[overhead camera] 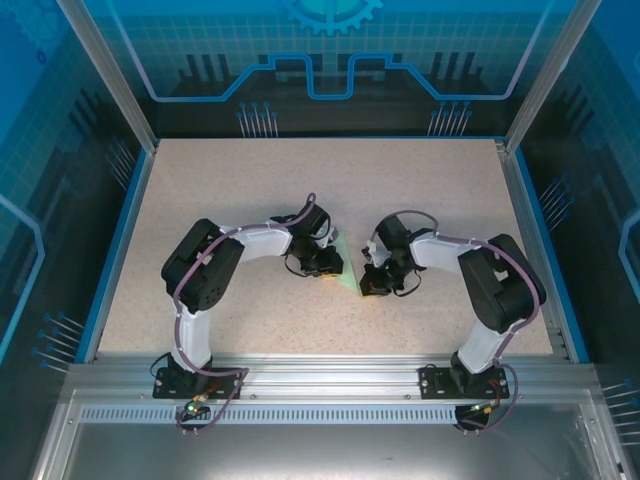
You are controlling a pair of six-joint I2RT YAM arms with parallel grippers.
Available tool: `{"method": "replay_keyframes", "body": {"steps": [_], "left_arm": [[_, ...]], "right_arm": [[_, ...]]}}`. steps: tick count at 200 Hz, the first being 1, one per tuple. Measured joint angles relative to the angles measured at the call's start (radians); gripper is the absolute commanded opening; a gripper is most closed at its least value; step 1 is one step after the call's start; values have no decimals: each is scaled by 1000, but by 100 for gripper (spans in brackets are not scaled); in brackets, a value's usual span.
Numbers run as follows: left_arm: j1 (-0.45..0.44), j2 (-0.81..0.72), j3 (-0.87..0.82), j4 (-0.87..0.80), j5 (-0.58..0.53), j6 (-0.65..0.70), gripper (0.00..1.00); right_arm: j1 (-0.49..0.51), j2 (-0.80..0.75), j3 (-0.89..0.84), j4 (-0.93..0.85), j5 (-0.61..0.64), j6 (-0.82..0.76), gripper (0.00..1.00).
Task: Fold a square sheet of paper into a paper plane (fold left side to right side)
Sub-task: Third fold the triangle at the center of the table.
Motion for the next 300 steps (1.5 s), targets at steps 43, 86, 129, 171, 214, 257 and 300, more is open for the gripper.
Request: {"method": "replay_keyframes", "body": {"steps": [43,86,129,171,214,257,300], "left_arm": [[1,1,0,0,4,-3,22],[1,1,0,0,5,-4,22],[1,3,0,-4,4,-10,17],[3,6,2,-8,3,-10,16],[4,7,2,-8,4,-10,15],[4,9,8,-17,3,-10,15],[5,14,16,-27,3,-10,14]], "right_arm": [[14,-53,21,3,-1,101,0],[78,10,55,125,0,234,0],[88,66,68,200,7,312,0],[90,89,69,230,7,346,0],[90,101,70,240,7,368,0],[89,101,72,228,15,369,0],[68,41,-19,278,14,348,0]]}}
